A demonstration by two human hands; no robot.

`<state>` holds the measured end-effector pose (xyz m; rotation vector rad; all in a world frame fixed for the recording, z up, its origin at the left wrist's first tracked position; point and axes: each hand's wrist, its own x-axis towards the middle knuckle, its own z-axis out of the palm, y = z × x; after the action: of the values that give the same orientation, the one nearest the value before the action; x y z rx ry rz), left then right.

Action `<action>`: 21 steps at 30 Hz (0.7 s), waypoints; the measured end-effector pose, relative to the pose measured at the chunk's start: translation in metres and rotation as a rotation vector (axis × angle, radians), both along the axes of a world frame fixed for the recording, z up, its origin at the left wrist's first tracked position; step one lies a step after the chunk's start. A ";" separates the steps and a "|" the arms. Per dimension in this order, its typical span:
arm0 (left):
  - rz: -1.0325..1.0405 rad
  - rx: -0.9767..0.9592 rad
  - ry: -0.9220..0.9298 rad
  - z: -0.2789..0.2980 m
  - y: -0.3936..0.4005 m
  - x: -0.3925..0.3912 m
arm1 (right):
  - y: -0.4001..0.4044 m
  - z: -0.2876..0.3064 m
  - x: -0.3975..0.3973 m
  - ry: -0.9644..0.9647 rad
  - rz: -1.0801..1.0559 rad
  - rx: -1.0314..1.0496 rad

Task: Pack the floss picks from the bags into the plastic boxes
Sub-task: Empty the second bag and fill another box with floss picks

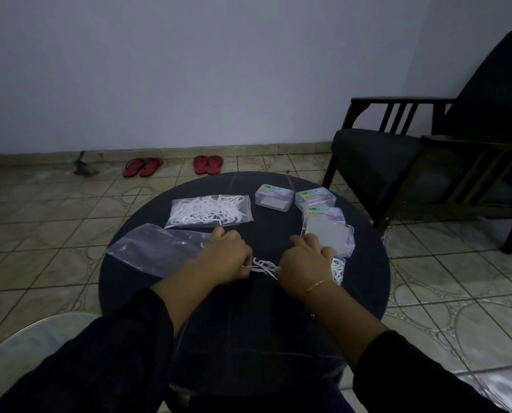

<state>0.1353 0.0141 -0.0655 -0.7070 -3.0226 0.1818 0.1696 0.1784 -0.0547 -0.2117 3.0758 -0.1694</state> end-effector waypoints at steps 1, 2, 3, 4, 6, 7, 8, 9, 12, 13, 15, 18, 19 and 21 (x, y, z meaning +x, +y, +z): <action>0.005 0.005 -0.001 0.001 0.001 0.000 | 0.003 0.004 0.000 0.017 -0.017 -0.023; 0.007 0.003 -0.005 0.003 0.002 0.000 | 0.006 0.008 0.000 0.032 -0.036 -0.050; 0.012 0.001 -0.019 0.004 0.003 0.000 | 0.011 0.013 -0.001 0.046 -0.057 -0.074; 0.017 0.000 -0.043 0.006 0.004 -0.001 | 0.016 0.018 -0.002 0.054 -0.081 -0.088; 0.020 0.002 -0.090 0.009 0.005 -0.003 | 0.028 0.025 -0.008 0.053 -0.134 -0.076; 0.017 0.001 -0.103 0.010 0.006 -0.003 | 0.034 0.027 -0.011 0.042 -0.165 -0.059; 0.014 -0.002 -0.110 0.011 0.007 -0.003 | 0.039 0.028 -0.014 0.032 -0.197 -0.041; 0.013 -0.005 -0.113 0.011 0.008 -0.002 | 0.044 0.028 -0.016 0.026 -0.227 -0.026; 0.061 0.002 -0.135 0.010 0.011 0.002 | 0.054 0.025 -0.019 0.015 -0.267 -0.007; 0.082 0.008 -0.146 0.009 0.012 0.003 | 0.056 0.023 -0.018 0.005 -0.266 -0.002; 0.100 0.001 -0.152 0.006 0.013 0.004 | 0.059 0.019 -0.015 -0.005 -0.232 0.030; 0.108 0.016 -0.125 0.005 0.014 0.005 | 0.063 0.009 -0.006 0.041 -0.135 -0.017; 0.105 0.033 -0.111 0.006 0.014 0.005 | 0.064 0.005 -0.002 0.059 -0.111 -0.046; 0.085 0.062 -0.095 0.009 0.017 0.004 | 0.065 -0.003 0.006 0.089 -0.068 -0.057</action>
<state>0.1393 0.0312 -0.0563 -0.6005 -3.1356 0.0579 0.1755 0.2433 -0.0576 -0.1197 3.1711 -0.2576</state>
